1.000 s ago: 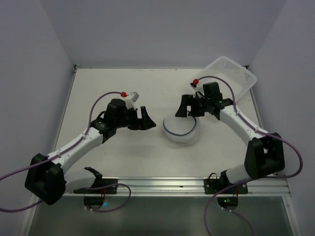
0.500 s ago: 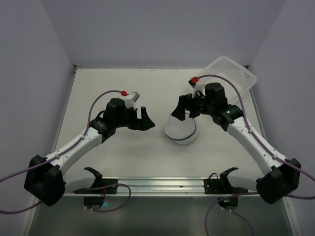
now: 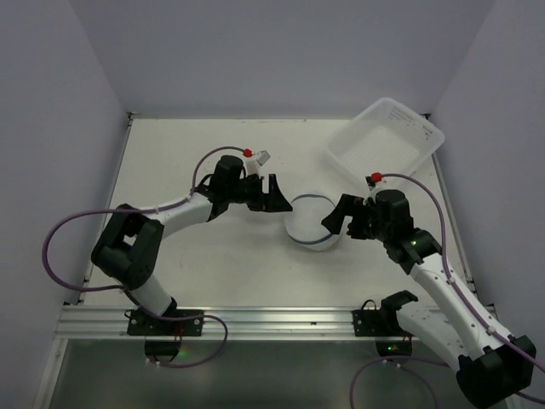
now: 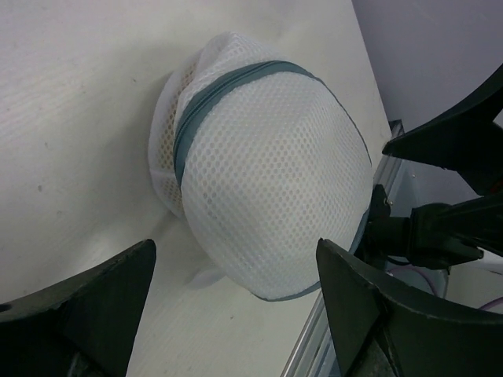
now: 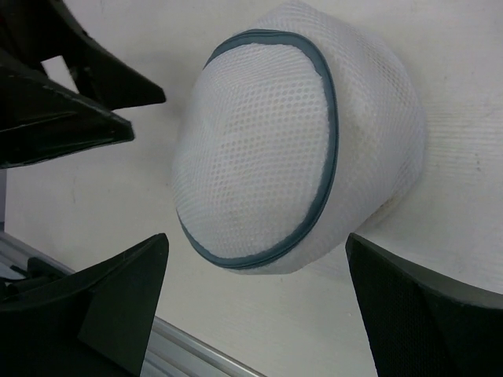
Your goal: Unzip the laundry bag and remove the bra
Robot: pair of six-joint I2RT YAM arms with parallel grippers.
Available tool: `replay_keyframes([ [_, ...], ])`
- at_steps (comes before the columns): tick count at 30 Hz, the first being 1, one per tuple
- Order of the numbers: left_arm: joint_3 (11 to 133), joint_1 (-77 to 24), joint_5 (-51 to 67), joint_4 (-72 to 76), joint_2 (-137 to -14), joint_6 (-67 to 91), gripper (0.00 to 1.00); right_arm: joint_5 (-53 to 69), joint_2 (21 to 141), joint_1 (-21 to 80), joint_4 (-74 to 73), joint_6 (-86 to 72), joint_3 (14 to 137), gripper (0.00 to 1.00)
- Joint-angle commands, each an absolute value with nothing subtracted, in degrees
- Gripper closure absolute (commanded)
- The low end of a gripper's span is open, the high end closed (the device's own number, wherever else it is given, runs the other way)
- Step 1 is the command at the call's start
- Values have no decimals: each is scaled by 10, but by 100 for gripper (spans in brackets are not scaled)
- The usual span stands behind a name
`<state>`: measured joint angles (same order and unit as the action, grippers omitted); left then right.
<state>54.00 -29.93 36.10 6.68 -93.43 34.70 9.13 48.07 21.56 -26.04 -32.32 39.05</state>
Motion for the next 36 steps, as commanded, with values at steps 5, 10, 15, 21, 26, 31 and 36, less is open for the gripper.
replay_keyframes([
  [5,568,-311,468,192,-1031,381,25,152,427,215,-180,-336,356,4],
  [10,546,-322,492,249,-1048,410,52,163,417,215,-171,-315,350,4],
  [15,513,-322,476,274,-1001,466,99,174,413,220,-163,-301,349,5],
  [21,463,-324,353,234,-894,563,100,113,410,253,-155,-319,353,6],
  [26,415,-332,203,173,-797,662,100,5,435,350,-146,-353,374,11],
  [31,380,-352,128,135,-734,732,100,-108,485,483,-130,-410,391,27],
  [36,377,-373,86,105,-719,770,100,-183,546,568,-116,-447,423,43],
])
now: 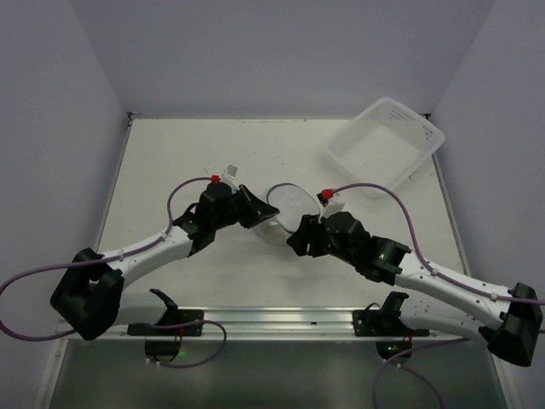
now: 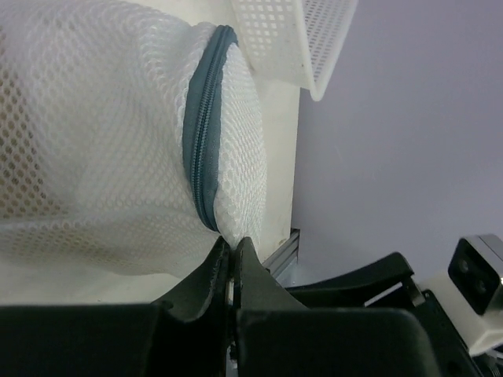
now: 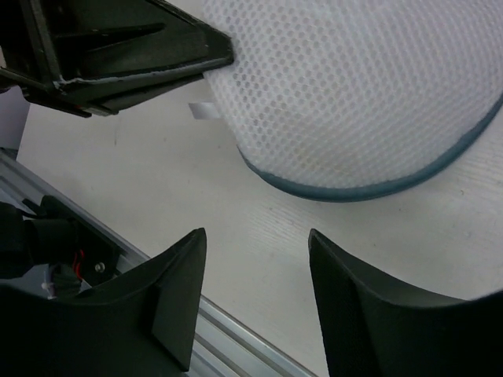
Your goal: Unzip the laundry bag and remove the bra
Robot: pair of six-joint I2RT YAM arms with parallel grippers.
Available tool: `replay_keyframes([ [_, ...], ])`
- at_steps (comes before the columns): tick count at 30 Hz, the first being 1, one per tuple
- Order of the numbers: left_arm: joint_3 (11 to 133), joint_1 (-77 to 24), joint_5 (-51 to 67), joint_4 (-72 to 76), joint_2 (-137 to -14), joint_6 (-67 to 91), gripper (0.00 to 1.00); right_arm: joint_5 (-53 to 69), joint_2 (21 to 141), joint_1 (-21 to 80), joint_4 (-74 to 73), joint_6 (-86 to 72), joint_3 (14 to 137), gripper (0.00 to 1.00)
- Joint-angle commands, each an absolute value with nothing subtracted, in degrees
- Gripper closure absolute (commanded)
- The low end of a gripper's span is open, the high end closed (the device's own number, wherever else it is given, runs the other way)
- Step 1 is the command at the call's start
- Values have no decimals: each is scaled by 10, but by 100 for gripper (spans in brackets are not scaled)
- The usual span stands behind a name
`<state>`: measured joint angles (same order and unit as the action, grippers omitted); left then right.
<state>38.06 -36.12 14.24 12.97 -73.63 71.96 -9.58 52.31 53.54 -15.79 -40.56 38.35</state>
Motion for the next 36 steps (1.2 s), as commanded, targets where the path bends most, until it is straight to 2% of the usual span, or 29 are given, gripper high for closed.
replay_keyframes([
  [1,378,-380,80,98,-718,773,100,-185,566,581,-110,-449,430,45],
  [5,400,-388,53,44,-716,782,100,-216,619,605,-105,-464,462,57],
  [12,418,-399,35,10,-712,788,100,-224,670,614,-101,-481,477,64],
  [14,419,-401,33,4,-713,788,100,-223,673,613,-98,-474,479,70],
  [18,431,-403,40,-31,-718,765,100,-242,680,608,-107,-482,476,71],
  [25,419,-403,20,-100,-693,708,100,-202,622,527,-110,-455,420,68],
  [27,399,-403,32,-95,-685,698,94,-180,616,510,-99,-437,407,68],
  [28,394,-403,36,-92,-683,694,85,-152,615,495,-94,-430,399,68],
  [30,380,-403,45,-89,-674,682,75,-127,622,483,-81,-409,398,68],
  [31,375,-403,45,-86,-672,679,67,-105,627,476,-74,-401,401,68],
  [33,365,-403,46,-77,-659,667,60,-86,648,469,-72,-384,406,68],
  [34,362,-403,45,-76,-655,664,51,-78,655,460,-68,-381,411,68],
  [36,360,-403,44,-78,-645,654,41,-52,676,447,-62,-374,414,68],
])
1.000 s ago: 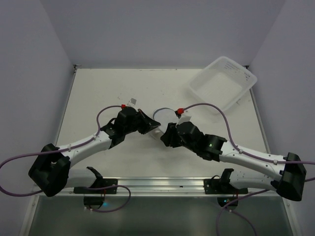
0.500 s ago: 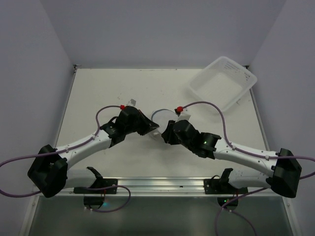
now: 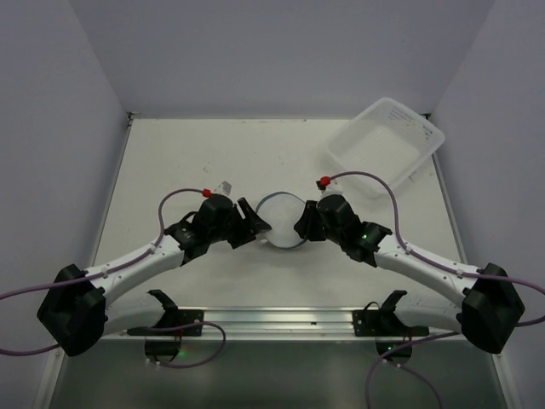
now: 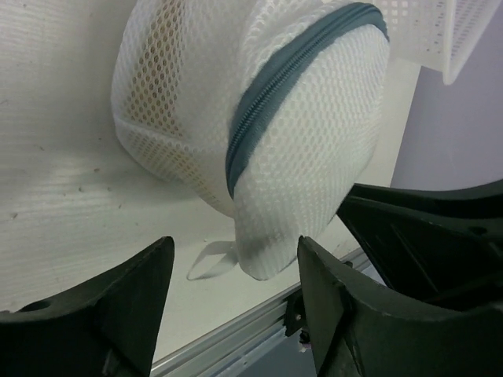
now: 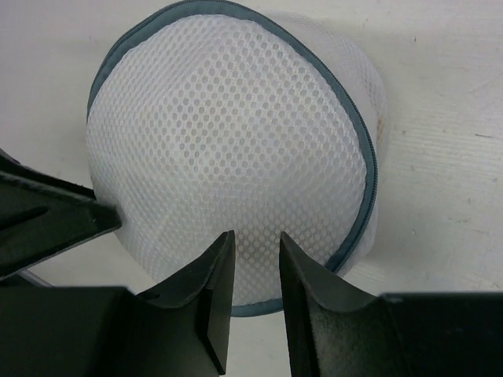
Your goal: Unzip the laundry bag and remove the bra
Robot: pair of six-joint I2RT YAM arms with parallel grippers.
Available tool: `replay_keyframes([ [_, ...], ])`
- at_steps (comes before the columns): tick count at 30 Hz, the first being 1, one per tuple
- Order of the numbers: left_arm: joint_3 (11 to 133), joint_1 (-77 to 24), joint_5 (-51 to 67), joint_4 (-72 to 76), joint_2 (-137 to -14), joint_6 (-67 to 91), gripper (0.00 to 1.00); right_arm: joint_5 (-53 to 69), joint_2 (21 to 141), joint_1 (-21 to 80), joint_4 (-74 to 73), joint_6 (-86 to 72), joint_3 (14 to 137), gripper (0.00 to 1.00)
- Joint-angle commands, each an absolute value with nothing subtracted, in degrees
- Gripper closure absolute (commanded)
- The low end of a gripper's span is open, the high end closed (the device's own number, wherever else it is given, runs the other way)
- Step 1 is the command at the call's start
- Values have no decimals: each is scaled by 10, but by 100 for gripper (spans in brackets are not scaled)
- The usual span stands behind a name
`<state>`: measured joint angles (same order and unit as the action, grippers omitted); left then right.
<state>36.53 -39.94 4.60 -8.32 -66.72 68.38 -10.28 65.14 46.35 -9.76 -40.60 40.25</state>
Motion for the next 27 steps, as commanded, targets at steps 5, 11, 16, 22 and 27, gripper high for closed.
replay_keyframes([
  [5,355,-395,54,-68,-631,594,11,-12,708,403,-54,-340,431,68],
  [11,331,-341,130,16,-655,505,11,54,746,360,-68,-287,468,69],
  [16,328,-291,209,113,-717,451,20,111,759,330,-85,-252,490,68],
  [22,364,-293,300,191,-794,425,39,132,779,323,-112,-236,533,67],
  [27,368,-313,315,201,-811,437,65,132,796,324,-120,-236,554,66],
])
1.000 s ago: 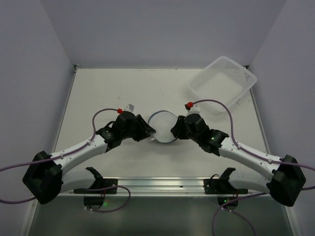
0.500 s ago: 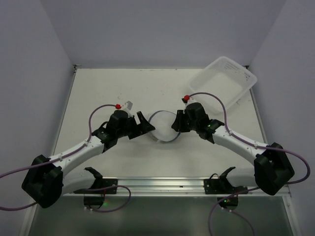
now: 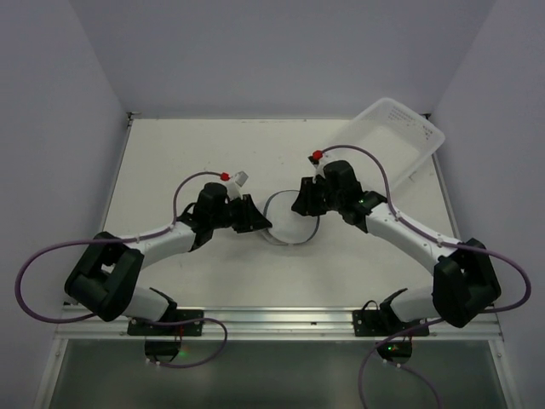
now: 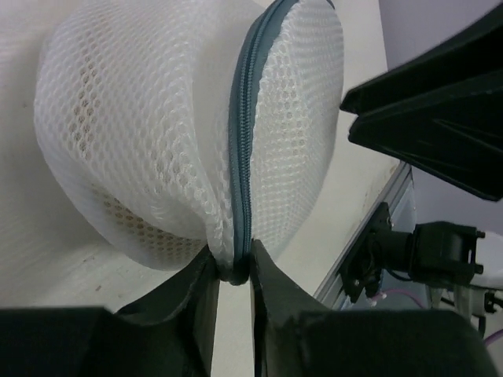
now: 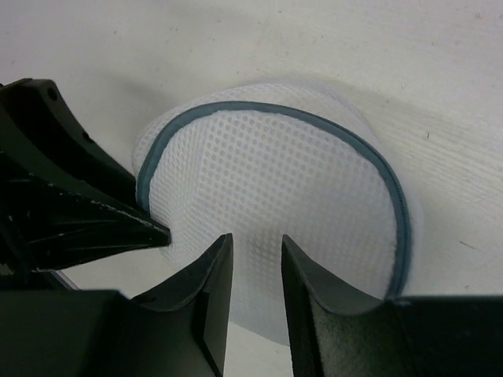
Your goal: Unzip the laundry bag and remove the bra
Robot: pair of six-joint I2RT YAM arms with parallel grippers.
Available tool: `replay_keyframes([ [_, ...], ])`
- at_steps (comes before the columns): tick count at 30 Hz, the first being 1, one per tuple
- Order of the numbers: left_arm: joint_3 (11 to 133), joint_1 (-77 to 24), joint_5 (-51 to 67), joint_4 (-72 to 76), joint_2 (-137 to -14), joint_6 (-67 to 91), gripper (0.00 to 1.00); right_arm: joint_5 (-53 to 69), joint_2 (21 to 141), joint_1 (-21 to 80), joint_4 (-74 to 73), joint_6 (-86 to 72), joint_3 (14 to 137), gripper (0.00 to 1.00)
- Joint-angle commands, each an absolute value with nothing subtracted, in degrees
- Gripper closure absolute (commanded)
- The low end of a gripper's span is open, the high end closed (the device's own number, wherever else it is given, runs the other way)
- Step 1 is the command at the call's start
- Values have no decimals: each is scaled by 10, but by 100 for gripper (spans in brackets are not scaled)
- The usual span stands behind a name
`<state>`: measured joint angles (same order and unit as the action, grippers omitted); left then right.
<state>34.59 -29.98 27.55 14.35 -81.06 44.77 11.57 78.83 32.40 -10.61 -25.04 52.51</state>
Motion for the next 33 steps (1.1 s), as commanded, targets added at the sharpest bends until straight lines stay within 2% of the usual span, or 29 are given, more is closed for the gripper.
replay_keyframes([
  [1,365,-315,315,205,-814,456,81,129,795,324,-123,-236,558,66],
  [3,359,-316,317,224,-815,488,100,109,771,324,-122,-242,549,65],
  [6,359,-316,316,229,-814,561,100,74,724,324,-113,-250,525,62],
  [10,364,-318,293,213,-805,679,100,36,603,326,-79,-268,436,60],
  [17,393,-317,279,165,-791,801,100,13,494,352,-14,-330,295,64],
  [23,403,-317,276,149,-767,849,100,-20,495,395,49,-352,232,65],
  [33,397,-316,274,142,-737,882,100,-19,538,403,118,-364,237,67],
])
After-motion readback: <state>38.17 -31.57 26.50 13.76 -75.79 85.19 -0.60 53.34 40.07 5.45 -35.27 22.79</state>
